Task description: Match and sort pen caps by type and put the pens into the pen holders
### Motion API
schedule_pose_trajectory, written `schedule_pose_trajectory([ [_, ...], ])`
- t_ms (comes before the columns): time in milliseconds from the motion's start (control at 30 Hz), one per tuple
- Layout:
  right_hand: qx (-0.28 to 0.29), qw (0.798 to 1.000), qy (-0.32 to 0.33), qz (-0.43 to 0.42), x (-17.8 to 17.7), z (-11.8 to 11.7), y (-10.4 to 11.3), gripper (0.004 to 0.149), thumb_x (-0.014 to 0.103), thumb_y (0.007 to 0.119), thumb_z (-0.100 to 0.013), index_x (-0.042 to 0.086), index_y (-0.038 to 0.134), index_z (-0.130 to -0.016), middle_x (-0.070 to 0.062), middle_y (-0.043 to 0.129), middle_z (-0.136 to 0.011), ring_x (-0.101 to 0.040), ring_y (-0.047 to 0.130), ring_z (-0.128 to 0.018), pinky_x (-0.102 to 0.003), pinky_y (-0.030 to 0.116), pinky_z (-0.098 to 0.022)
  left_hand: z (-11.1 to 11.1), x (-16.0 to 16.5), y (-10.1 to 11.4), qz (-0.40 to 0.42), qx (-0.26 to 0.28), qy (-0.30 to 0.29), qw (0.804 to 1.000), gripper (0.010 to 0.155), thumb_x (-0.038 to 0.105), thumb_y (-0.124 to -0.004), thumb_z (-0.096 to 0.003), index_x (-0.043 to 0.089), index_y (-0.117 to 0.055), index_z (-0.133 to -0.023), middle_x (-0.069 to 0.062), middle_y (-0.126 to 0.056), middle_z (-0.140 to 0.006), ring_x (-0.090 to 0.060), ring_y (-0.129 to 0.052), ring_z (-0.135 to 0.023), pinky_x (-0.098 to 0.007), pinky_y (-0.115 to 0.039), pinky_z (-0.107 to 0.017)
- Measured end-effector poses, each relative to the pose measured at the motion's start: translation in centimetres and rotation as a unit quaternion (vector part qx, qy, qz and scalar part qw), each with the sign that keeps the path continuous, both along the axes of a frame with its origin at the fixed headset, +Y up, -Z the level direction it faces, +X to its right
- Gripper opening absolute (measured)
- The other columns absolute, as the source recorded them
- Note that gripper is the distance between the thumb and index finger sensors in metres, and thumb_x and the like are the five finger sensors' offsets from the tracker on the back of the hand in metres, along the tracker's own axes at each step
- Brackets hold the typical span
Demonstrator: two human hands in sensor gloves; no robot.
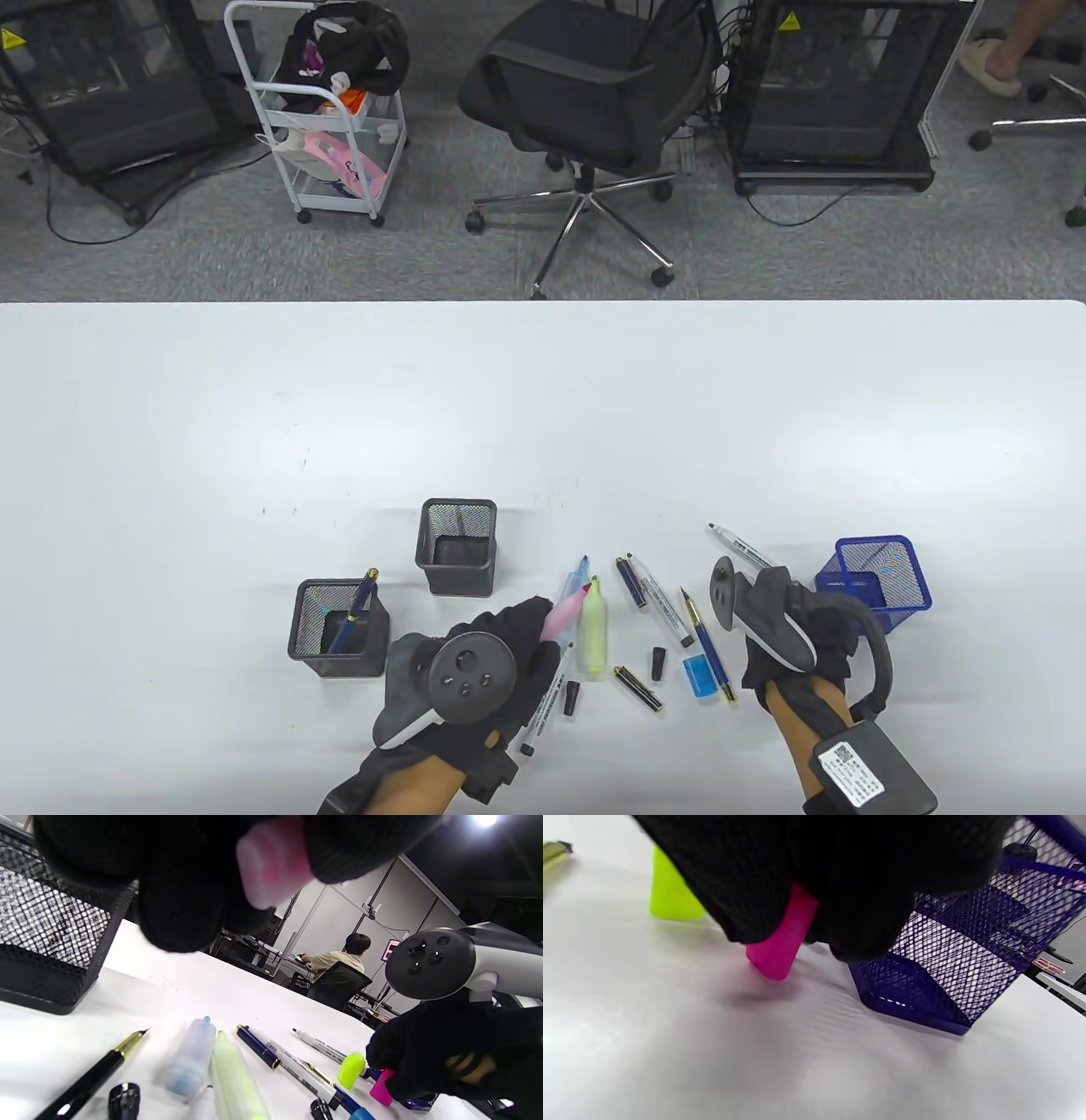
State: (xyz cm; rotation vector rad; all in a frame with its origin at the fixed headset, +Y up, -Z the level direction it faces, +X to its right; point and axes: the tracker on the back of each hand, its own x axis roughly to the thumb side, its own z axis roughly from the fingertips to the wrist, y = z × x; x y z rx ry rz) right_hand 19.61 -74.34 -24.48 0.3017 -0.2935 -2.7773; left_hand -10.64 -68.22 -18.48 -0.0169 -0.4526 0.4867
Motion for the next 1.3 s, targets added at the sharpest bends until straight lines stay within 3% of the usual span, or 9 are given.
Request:
schedule_pose_trajectory([
  [200, 0.016, 0.999, -0.005, -0.052, 0.9, 0.3, 0.9, 0.051, 0.031, 0.100, -0.038, 0.014, 0.084, -0.084, -0.022, 0.099, -0.074, -0.028, 0.107, -0.049, -0.034, 0.091, -0.031, 0.0, 0.1, -0.2, -0.004, -0.003, -0.004, 1.000, 0.054, 0.037, -0.077, -0.0498, 0.010, -0.072, -0.096, -0.020, -0.096, -0.080, -0.036, -0.105, -0.057, -0.065, -0.080, -0.047],
  [400, 0.086, 0.985, 0.010, -0.150, 2.3, 1.8, 4.8, 0.052, 0.030, 0.101, -0.037, 0.014, 0.084, -0.083, -0.019, 0.099, -0.074, -0.028, 0.108, -0.045, -0.036, 0.092, -0.030, 0.0, 0.3, -0.3, -0.005, -0.008, -0.004, 1.000, 0.055, 0.035, -0.075, -0.0503, 0.010, -0.072, -0.099, -0.020, -0.095, -0.082, -0.036, -0.104, -0.058, -0.065, -0.080, -0.048],
  [467, 0.114, 0.969, 0.039, -0.218, 2.7, 2.5, 6.5, 0.052, 0.031, 0.100, -0.037, 0.015, 0.084, -0.083, -0.017, 0.100, -0.073, -0.027, 0.108, -0.044, -0.036, 0.092, -0.031, 0.0, 0.4, -0.4, -0.009, -0.010, -0.006, 1.000, 0.055, 0.034, -0.074, -0.0503, 0.011, -0.072, -0.100, -0.020, -0.095, -0.083, -0.036, -0.103, -0.059, -0.065, -0.079, -0.048],
  [600, 0.142, 0.905, 0.124, -0.381, 2.8, 4.1, 8.3, 0.052, 0.030, 0.100, -0.037, 0.013, 0.084, -0.083, -0.018, 0.100, -0.072, -0.027, 0.109, -0.042, -0.036, 0.092, -0.030, 0.1, 0.8, -0.6, -0.004, -0.016, -0.016, 1.000, 0.055, 0.033, -0.071, -0.0501, 0.012, -0.073, -0.101, -0.019, -0.095, -0.082, -0.036, -0.103, -0.058, -0.065, -0.079, -0.048],
  [733, 0.139, 0.838, 0.191, -0.491, 2.3, 4.5, 8.6, 0.052, 0.031, 0.099, -0.037, 0.014, 0.083, -0.083, -0.017, 0.101, -0.071, -0.025, 0.109, -0.042, -0.034, 0.093, -0.030, 0.3, 1.4, -0.7, -0.004, -0.025, -0.032, 0.999, 0.056, 0.033, -0.067, -0.0494, 0.013, -0.074, -0.101, -0.019, -0.096, -0.079, -0.034, -0.102, -0.054, -0.065, -0.079, -0.048],
  [867, 0.123, 0.784, 0.225, -0.566, 1.6, 4.5, 8.1, 0.052, 0.032, 0.098, -0.038, 0.014, 0.082, -0.084, -0.016, 0.100, -0.072, -0.024, 0.109, -0.043, -0.033, 0.094, -0.031, 0.6, 1.9, -0.7, -0.009, -0.024, -0.045, 0.999, 0.056, 0.032, -0.065, -0.0488, 0.014, -0.075, -0.101, -0.018, -0.096, -0.078, -0.033, -0.102, -0.053, -0.065, -0.079, -0.047],
  [933, 0.110, 0.775, 0.232, -0.577, 1.1, 4.6, 7.9, 0.052, 0.031, 0.097, -0.038, 0.014, 0.082, -0.084, -0.016, 0.100, -0.072, -0.024, 0.109, -0.043, -0.033, 0.094, -0.031, 0.7, 2.1, -0.6, -0.009, -0.023, -0.049, 0.998, 0.056, 0.032, -0.065, -0.0487, 0.015, -0.076, -0.100, -0.018, -0.096, -0.078, -0.033, -0.101, -0.052, -0.065, -0.079, -0.047],
  [1133, 0.076, 0.775, 0.247, -0.577, -0.3, 4.7, 7.2, 0.052, 0.032, 0.097, -0.038, 0.015, 0.081, -0.085, -0.015, 0.100, -0.073, -0.023, 0.109, -0.044, -0.033, 0.094, -0.032, 0.9, 2.5, -0.7, -0.012, -0.020, -0.065, 0.998, 0.055, 0.032, -0.065, -0.0485, 0.015, -0.076, -0.100, -0.018, -0.096, -0.078, -0.033, -0.101, -0.053, -0.065, -0.079, -0.048],
  [1300, 0.049, 0.752, 0.259, -0.605, -1.7, 4.8, 6.5, 0.051, 0.030, 0.094, -0.039, 0.015, 0.081, -0.085, -0.016, 0.099, -0.074, -0.024, 0.109, -0.045, -0.033, 0.094, -0.032, 1.1, 2.9, -0.6, -0.002, -0.018, -0.081, 0.997, 0.055, 0.031, -0.062, -0.0477, 0.015, -0.076, -0.099, -0.018, -0.095, -0.078, -0.033, -0.100, -0.052, -0.066, -0.078, -0.048],
])
